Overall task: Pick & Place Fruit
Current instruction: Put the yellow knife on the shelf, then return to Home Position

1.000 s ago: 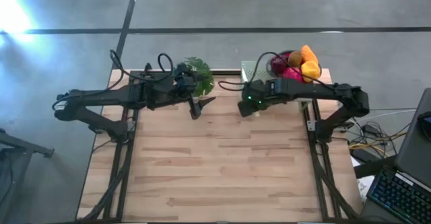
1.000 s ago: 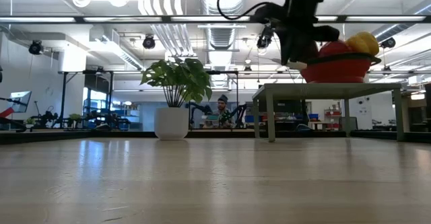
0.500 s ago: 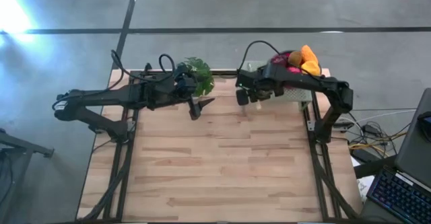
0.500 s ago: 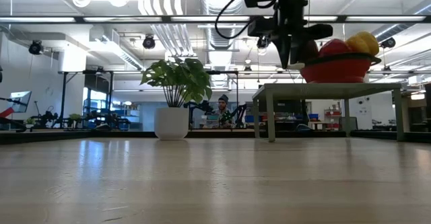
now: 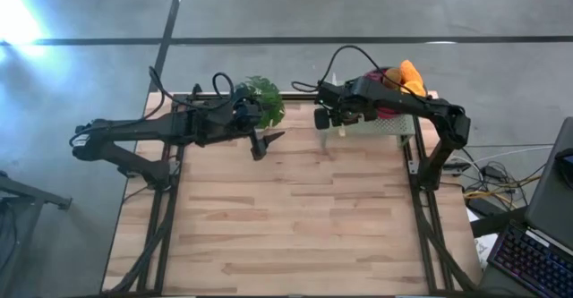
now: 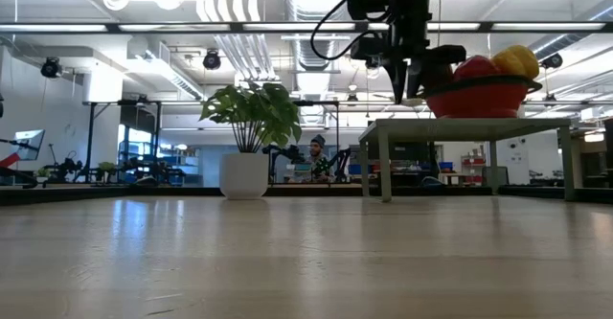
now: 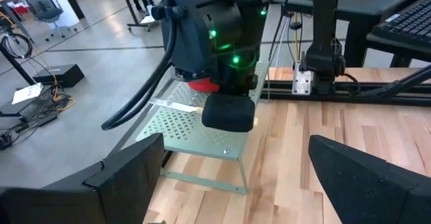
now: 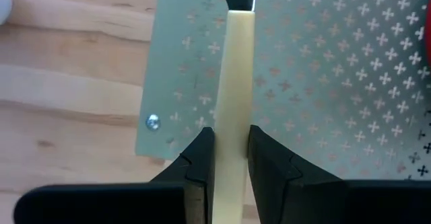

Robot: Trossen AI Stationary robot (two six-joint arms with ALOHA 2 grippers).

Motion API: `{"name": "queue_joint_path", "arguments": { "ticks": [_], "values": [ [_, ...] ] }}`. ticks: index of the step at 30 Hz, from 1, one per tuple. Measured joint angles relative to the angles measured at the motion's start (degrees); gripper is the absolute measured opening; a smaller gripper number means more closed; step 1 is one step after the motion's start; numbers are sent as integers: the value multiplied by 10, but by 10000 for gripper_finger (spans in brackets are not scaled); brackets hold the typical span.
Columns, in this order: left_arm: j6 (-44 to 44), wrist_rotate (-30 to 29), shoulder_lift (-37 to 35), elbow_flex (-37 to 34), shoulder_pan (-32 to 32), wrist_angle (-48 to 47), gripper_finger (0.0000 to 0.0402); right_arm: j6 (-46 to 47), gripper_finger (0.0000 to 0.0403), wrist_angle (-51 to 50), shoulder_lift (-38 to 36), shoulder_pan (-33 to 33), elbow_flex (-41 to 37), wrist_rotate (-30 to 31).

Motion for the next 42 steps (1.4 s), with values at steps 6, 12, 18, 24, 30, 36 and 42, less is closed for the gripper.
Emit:
{"name": "queue_joint_path", "arguments": {
  "ticks": [6, 12, 18, 24, 30, 36, 42],
  "values": [
    [0, 0, 0, 0, 0, -4, 374, -1, 56, 1, 0, 0, -8, 22],
    [0, 0, 0, 0, 0, -4, 374, -1, 60, 5, 6, -2, -9, 38],
    [-5, 0, 0, 0, 0, -5, 374, -23, 71, 12, 38, -11, -9, 38],
    [-9, 0, 0, 0, 0, -21, 374, -30, 65, 11, 44, -19, -9, 37],
    [-9, 0, 0, 0, 0, -23, 374, -43, 100, 14, 41, -19, -9, 37],
    [-9, 0, 0, 0, 0, -23, 374, -49, 146, 16, 41, -19, -9, 52],
    [-9, 0, 0, 0, 0, -23, 374, -59, 172, 15, 39, -11, 4, 73]
  ]
}}
